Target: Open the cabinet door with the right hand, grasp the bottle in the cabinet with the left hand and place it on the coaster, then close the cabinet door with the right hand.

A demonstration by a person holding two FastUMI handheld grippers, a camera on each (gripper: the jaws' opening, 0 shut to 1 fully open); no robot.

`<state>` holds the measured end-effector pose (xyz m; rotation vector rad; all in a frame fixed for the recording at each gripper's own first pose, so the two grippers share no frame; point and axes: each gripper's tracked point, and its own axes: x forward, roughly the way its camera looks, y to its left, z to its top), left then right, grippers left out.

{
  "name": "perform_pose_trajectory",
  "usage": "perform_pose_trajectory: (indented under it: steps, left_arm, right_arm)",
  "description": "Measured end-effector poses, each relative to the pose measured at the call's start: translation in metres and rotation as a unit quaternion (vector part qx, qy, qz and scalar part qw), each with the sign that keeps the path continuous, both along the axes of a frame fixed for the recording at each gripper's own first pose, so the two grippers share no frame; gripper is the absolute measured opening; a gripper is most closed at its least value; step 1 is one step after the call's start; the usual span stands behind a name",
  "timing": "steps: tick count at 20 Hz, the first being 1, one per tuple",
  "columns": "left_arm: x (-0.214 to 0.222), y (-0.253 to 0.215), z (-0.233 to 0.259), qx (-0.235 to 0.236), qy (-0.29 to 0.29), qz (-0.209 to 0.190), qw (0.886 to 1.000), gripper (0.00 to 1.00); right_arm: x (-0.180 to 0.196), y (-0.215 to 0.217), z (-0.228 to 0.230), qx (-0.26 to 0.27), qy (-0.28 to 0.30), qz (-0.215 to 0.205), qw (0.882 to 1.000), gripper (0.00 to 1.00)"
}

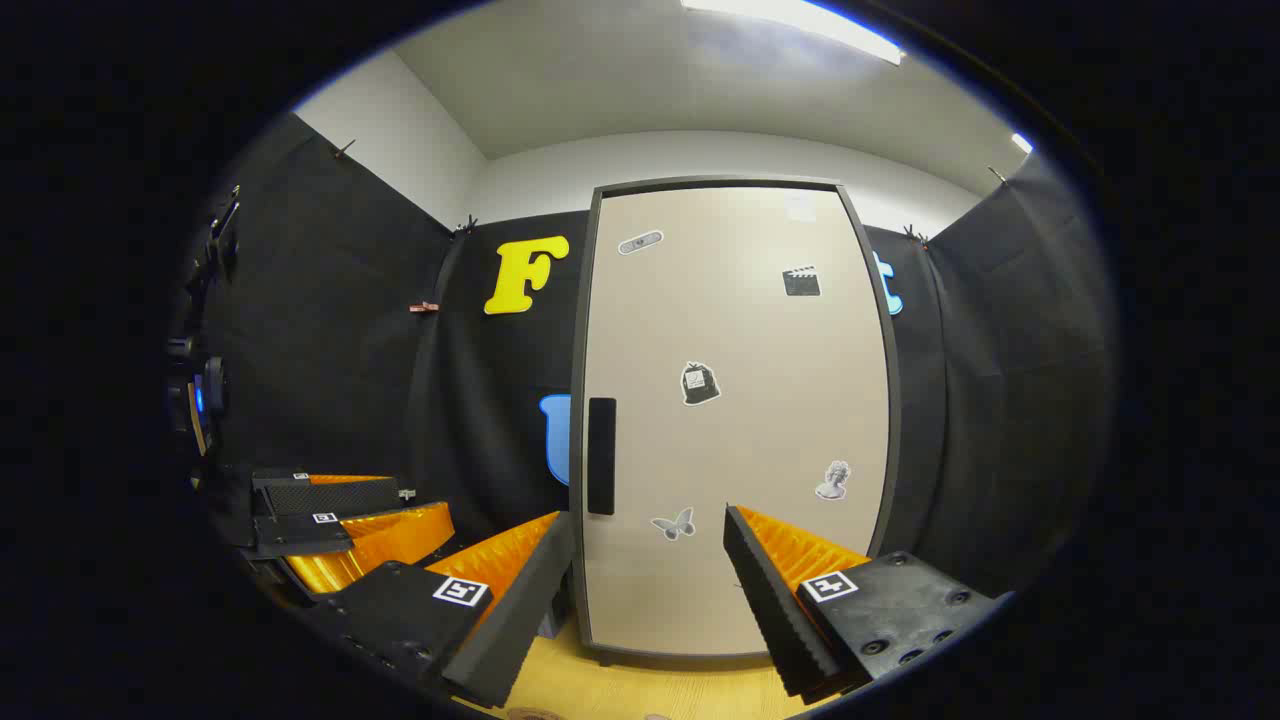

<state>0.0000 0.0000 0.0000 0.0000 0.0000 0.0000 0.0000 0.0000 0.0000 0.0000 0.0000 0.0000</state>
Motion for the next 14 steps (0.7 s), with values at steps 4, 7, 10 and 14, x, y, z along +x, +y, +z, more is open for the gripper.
perform_pose_trajectory:
  steps: [4, 7, 10, 14]
  left_arm:
    - [0.0009, -0.0003, 0.0016, -0.002, 0.000, -0.001, 1.000, 0.95]
    - [0.0010, 0.0000, 0.0022, -0.003, 0.002, -0.001, 1.000, 0.95]
    - [0.0010, 0.0001, 0.0046, -0.003, 0.000, 0.001, 1.000, 0.95]
    - [0.0007, 0.0004, 0.0060, -0.001, -0.003, 0.004, 1.000, 0.95]
  right_arm:
    - [-0.0017, 0.0010, -0.0031, 0.002, 0.002, -0.005, 1.000, 0.98]
    - [-0.0043, 0.0047, -0.0020, 0.006, 0.000, -0.002, 1.000, 0.97]
    - [-0.0053, 0.0054, -0.0021, 0.003, -0.001, -0.001, 1.000, 0.97]
    - [-0.0069, 0.0060, -0.0033, 0.003, 0.002, -0.002, 1.000, 0.98]
